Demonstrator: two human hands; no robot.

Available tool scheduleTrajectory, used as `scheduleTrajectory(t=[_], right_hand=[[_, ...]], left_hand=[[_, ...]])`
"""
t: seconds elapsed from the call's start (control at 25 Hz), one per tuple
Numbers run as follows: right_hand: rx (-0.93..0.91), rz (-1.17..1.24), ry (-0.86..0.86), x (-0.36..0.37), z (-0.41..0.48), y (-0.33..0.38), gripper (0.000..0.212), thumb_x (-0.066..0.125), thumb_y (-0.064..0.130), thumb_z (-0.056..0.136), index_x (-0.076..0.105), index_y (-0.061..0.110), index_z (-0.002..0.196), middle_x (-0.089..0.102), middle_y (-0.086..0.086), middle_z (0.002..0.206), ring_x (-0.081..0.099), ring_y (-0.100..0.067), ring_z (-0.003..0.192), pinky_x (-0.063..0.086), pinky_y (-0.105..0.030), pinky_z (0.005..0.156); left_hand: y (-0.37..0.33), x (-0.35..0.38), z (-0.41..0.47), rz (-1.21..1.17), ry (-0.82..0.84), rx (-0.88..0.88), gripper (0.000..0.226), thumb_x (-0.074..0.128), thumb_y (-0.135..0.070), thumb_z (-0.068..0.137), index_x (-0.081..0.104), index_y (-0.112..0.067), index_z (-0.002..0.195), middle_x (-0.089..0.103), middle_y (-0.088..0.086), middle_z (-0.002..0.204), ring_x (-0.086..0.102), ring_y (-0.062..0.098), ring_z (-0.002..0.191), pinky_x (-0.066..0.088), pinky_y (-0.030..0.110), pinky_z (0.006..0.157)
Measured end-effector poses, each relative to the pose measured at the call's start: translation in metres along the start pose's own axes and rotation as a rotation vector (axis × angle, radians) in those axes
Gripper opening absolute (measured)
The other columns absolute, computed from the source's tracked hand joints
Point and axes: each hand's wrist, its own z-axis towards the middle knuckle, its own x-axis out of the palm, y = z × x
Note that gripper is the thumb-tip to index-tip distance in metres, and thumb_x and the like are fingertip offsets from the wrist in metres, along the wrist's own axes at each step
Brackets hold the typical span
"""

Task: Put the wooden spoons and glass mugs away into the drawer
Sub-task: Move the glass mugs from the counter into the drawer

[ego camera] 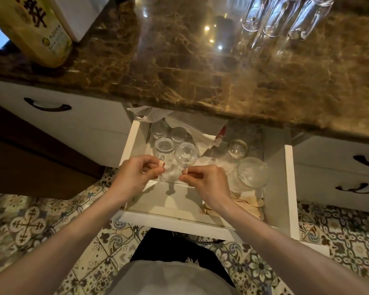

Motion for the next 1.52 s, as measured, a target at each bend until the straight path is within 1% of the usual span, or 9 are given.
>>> scheduleTrajectory(t=[0.2, 0.44, 0.6, 0.68, 0.84, 1.0, 1.24, 1.4, 1.52], right_hand=[[0.045, -0.059, 0.107, 0.013, 0.017, -0.018, 0.006, 0.08, 0.018, 0.074, 0.077, 0.017, 0.079, 0.075, -0.007, 0.075, 0.07, -0.023, 0.078, 0.056, -0.036, 0.074], [0.142, 0.029, 0.146, 0.025, 0.024, -0.039, 0.008, 0.082, 0.017, 0.071, 0.078, 0.022, 0.076, 0.07, 0.015, 0.061, 0.066, 0.007, 0.062, 0.049, -0.009, 0.058], [0.096, 0.065, 0.146, 0.035, 0.023, -0.041, 0.009, 0.082, 0.015, 0.071, 0.079, 0.017, 0.079, 0.069, 0.015, 0.062, 0.065, 0.006, 0.06, 0.047, -0.005, 0.057], [0.123, 0.127, 0.147, 0.039, 0.023, -0.041, 0.011, 0.083, 0.014, 0.07, 0.079, 0.015, 0.08, 0.07, 0.013, 0.064, 0.066, 0.004, 0.061, 0.05, -0.008, 0.057], [0.164, 0.183, 0.147, 0.043, 0.027, -0.04, 0.009, 0.083, 0.012, 0.071, 0.077, 0.017, 0.076, 0.074, 0.002, 0.068, 0.07, -0.007, 0.068, 0.058, -0.019, 0.063], [0.183, 0.221, 0.149, 0.047, 0.026, -0.037, 0.013, 0.082, 0.009, 0.071, 0.078, 0.012, 0.083, 0.074, 0.001, 0.07, 0.07, -0.005, 0.069, 0.058, -0.018, 0.062], [0.213, 0.245, 0.192, 0.054, 0.03, -0.031, 0.009, 0.082, 0.008, 0.071, 0.077, 0.016, 0.074, 0.069, 0.012, 0.06, 0.067, 0.001, 0.063, 0.06, -0.026, 0.066], [0.289, 0.21, 0.192, 0.061, 0.035, -0.028, 0.021, 0.083, 0.013, 0.067, 0.072, 0.028, 0.058, 0.07, 0.008, 0.062, 0.07, -0.011, 0.066, 0.06, -0.034, 0.072], [0.311, 0.16, 0.19, 0.063, 0.037, -0.028, 0.014, 0.084, 0.016, 0.067, 0.073, 0.024, 0.062, 0.074, 0.004, 0.071, 0.071, -0.014, 0.072, 0.059, -0.036, 0.077]], left_hand=[[0.004, 0.002, 0.016, 0.297, 0.045, -0.009, 0.01, 0.073, -0.024, 0.081, 0.066, -0.02, 0.088, 0.064, -0.014, 0.071, 0.061, 0.002, 0.068, 0.046, 0.021, 0.064], [0.017, 0.018, 0.022, 0.298, 0.046, -0.054, 0.009, 0.063, -0.006, 0.085, 0.065, -0.008, 0.093, 0.067, 0.007, 0.079, 0.066, 0.025, 0.082, 0.053, 0.037, 0.078], [0.023, 0.018, 0.022, 0.243, 0.049, -0.08, 0.012, 0.061, -0.002, 0.086, 0.062, -0.012, 0.093, 0.066, 0.002, 0.083, 0.062, 0.003, 0.077, 0.051, 0.014, 0.067], [0.024, 0.018, 0.022, 0.239, 0.037, -0.121, 0.011, 0.063, -0.005, 0.086, 0.06, -0.015, 0.092, 0.065, -0.003, 0.083, 0.06, 0.001, 0.078, 0.046, 0.01, 0.064], [0.025, 0.026, 0.025, 0.243, 0.045, -0.265, 0.011, 0.063, -0.025, 0.088, 0.053, -0.025, 0.083, 0.063, -0.007, 0.085, 0.059, 0.011, 0.083, 0.048, 0.029, 0.076], [0.028, 0.03, 0.025, 0.057, 0.088, -0.442, 0.022, 0.057, -0.024, 0.092, 0.057, -0.016, 0.072, 0.062, 0.006, 0.075, 0.057, 0.021, 0.073, 0.052, 0.04, 0.075], [0.025, 0.029, 0.032, -0.2, 0.16, -0.657, 0.027, 0.049, -0.008, 0.095, 0.048, -0.012, 0.068, 0.044, 0.007, 0.062, 0.04, 0.017, 0.054, 0.037, 0.029, 0.05], [0.02, 0.031, 0.033, -0.23, 0.16, -0.647, 0.027, 0.045, -0.004, 0.095, 0.046, -0.01, 0.069, 0.041, 0.006, 0.059, 0.037, 0.017, 0.051, 0.034, 0.027, 0.048], [0.019, 0.03, 0.031, -0.201, 0.19, -0.646, 0.016, 0.048, -0.009, 0.095, 0.053, -0.007, 0.08, 0.046, 0.007, 0.064, 0.042, 0.016, 0.055, 0.039, 0.028, 0.05]])
